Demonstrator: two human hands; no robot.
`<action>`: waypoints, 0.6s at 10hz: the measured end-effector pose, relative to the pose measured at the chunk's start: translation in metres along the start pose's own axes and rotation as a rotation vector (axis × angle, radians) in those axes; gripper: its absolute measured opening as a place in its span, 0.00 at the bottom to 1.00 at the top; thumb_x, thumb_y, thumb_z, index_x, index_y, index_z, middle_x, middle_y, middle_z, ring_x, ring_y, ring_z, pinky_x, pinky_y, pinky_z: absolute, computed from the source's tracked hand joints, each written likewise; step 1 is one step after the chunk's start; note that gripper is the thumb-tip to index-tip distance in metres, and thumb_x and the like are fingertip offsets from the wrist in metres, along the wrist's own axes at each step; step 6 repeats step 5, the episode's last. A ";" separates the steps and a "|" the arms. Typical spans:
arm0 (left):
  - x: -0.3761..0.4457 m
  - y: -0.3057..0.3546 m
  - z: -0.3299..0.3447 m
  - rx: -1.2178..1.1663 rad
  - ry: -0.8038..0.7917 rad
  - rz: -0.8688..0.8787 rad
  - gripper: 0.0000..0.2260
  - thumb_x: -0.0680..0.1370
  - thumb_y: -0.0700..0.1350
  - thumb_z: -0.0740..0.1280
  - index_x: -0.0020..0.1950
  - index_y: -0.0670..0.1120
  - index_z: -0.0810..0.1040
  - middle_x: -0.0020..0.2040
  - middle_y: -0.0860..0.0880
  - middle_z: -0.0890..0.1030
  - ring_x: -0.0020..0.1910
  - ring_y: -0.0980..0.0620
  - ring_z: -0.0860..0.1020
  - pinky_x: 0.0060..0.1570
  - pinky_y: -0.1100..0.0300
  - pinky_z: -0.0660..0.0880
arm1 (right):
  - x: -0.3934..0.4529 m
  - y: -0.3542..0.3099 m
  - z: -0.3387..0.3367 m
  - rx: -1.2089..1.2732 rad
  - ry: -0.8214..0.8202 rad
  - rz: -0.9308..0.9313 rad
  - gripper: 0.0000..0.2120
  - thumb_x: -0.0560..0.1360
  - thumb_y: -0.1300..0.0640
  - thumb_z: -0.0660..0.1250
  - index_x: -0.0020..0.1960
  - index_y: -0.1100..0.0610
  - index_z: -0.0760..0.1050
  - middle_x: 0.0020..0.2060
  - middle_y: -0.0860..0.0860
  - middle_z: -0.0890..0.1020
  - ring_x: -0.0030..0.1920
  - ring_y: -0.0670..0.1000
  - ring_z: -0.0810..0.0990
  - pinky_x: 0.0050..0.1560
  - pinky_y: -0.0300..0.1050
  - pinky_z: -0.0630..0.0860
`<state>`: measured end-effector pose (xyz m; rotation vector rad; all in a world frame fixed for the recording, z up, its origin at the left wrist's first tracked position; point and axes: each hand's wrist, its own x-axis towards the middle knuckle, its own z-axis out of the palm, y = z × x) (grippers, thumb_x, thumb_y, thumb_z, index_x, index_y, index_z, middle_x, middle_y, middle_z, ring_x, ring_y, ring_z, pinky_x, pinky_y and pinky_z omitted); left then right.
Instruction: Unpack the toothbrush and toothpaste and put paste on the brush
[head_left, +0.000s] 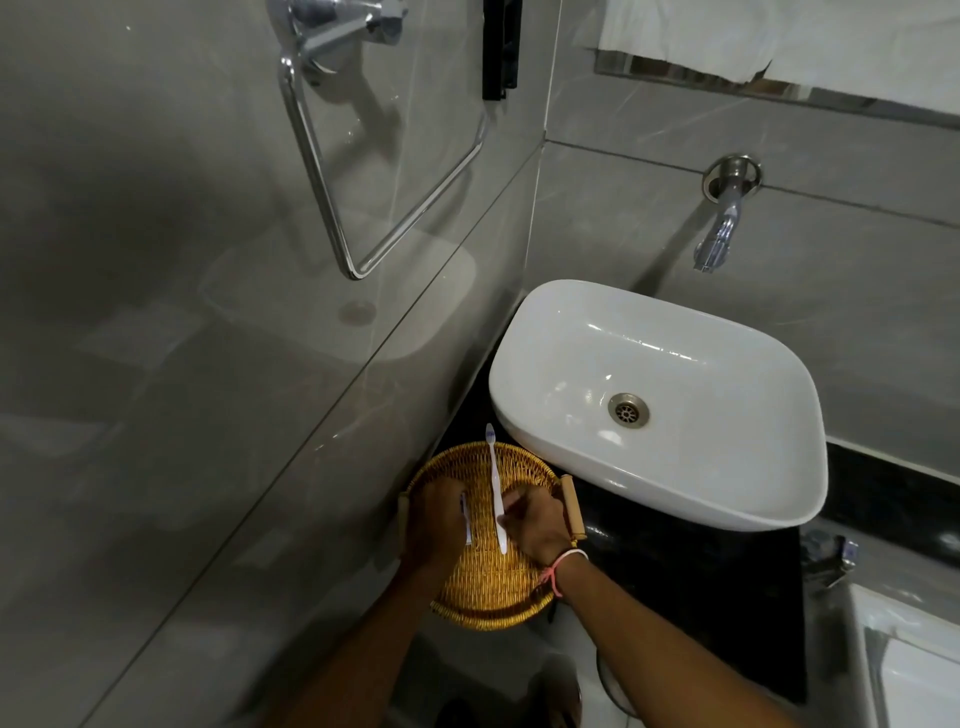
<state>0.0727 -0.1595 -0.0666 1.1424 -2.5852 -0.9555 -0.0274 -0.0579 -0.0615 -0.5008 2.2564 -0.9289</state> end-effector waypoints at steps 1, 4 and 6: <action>-0.001 -0.003 0.001 0.027 0.005 0.036 0.06 0.79 0.41 0.68 0.52 0.39 0.81 0.52 0.41 0.84 0.54 0.45 0.82 0.52 0.62 0.75 | -0.004 0.001 -0.001 0.013 0.038 -0.009 0.11 0.73 0.66 0.72 0.55 0.62 0.77 0.53 0.58 0.83 0.53 0.57 0.82 0.59 0.53 0.80; -0.013 -0.012 -0.022 0.682 0.033 0.425 0.28 0.72 0.56 0.73 0.63 0.37 0.80 0.63 0.37 0.82 0.62 0.37 0.81 0.61 0.41 0.79 | -0.031 -0.005 -0.013 -0.622 0.287 -0.498 0.23 0.75 0.50 0.68 0.68 0.53 0.69 0.62 0.54 0.75 0.61 0.57 0.74 0.62 0.51 0.75; -0.015 -0.014 -0.024 0.686 0.120 0.434 0.32 0.77 0.62 0.59 0.70 0.39 0.75 0.69 0.36 0.77 0.69 0.36 0.76 0.66 0.38 0.75 | -0.034 -0.003 -0.015 -0.760 0.285 -0.508 0.34 0.74 0.45 0.68 0.75 0.52 0.60 0.72 0.57 0.68 0.72 0.60 0.67 0.70 0.59 0.71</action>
